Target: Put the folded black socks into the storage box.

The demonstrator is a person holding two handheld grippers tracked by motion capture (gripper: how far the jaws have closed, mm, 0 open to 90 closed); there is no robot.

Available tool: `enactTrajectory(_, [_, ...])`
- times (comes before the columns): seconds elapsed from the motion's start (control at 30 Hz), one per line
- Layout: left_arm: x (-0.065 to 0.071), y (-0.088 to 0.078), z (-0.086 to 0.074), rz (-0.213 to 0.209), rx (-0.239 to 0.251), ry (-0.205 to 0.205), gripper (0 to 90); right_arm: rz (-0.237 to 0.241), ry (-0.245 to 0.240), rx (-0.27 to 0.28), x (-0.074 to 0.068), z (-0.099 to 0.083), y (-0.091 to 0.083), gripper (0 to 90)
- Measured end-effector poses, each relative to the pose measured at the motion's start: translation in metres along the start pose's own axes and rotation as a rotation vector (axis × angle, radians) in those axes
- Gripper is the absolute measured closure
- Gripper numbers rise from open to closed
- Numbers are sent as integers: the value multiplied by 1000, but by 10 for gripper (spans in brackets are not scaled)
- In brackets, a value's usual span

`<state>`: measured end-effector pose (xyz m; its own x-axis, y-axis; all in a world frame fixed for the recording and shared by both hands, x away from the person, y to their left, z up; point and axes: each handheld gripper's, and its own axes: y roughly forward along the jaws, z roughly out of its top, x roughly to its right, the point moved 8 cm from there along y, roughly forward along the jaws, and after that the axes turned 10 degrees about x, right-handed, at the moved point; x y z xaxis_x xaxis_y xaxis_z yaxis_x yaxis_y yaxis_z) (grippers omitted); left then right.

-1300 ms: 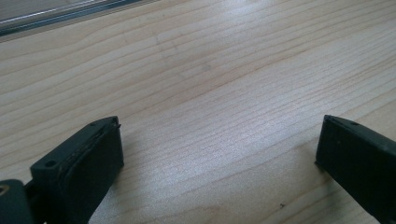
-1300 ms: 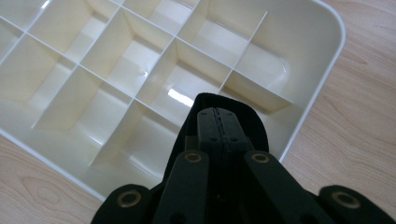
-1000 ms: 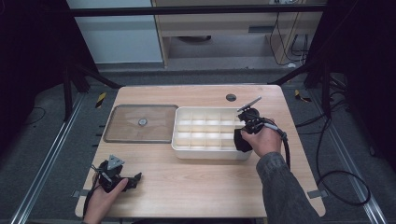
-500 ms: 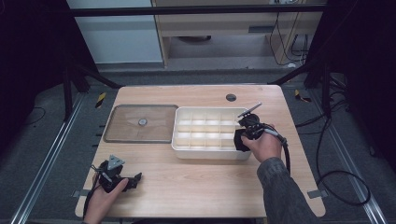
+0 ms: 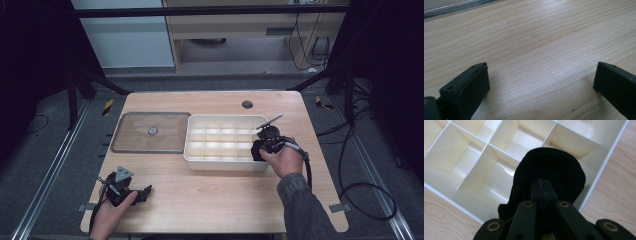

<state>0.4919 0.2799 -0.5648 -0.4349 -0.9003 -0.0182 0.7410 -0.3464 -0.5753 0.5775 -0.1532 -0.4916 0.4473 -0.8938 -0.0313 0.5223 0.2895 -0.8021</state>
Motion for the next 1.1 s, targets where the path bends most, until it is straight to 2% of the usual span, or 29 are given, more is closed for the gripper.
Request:
enactTrajectory(0.3, [0, 0, 0, 1, 4, -3, 0, 1, -8, 18, 0, -1, 0, 900])
enactTrajectory(1.1, [1, 0, 0, -1, 1, 1, 0, -17, -10, 2, -2, -4, 2, 900])
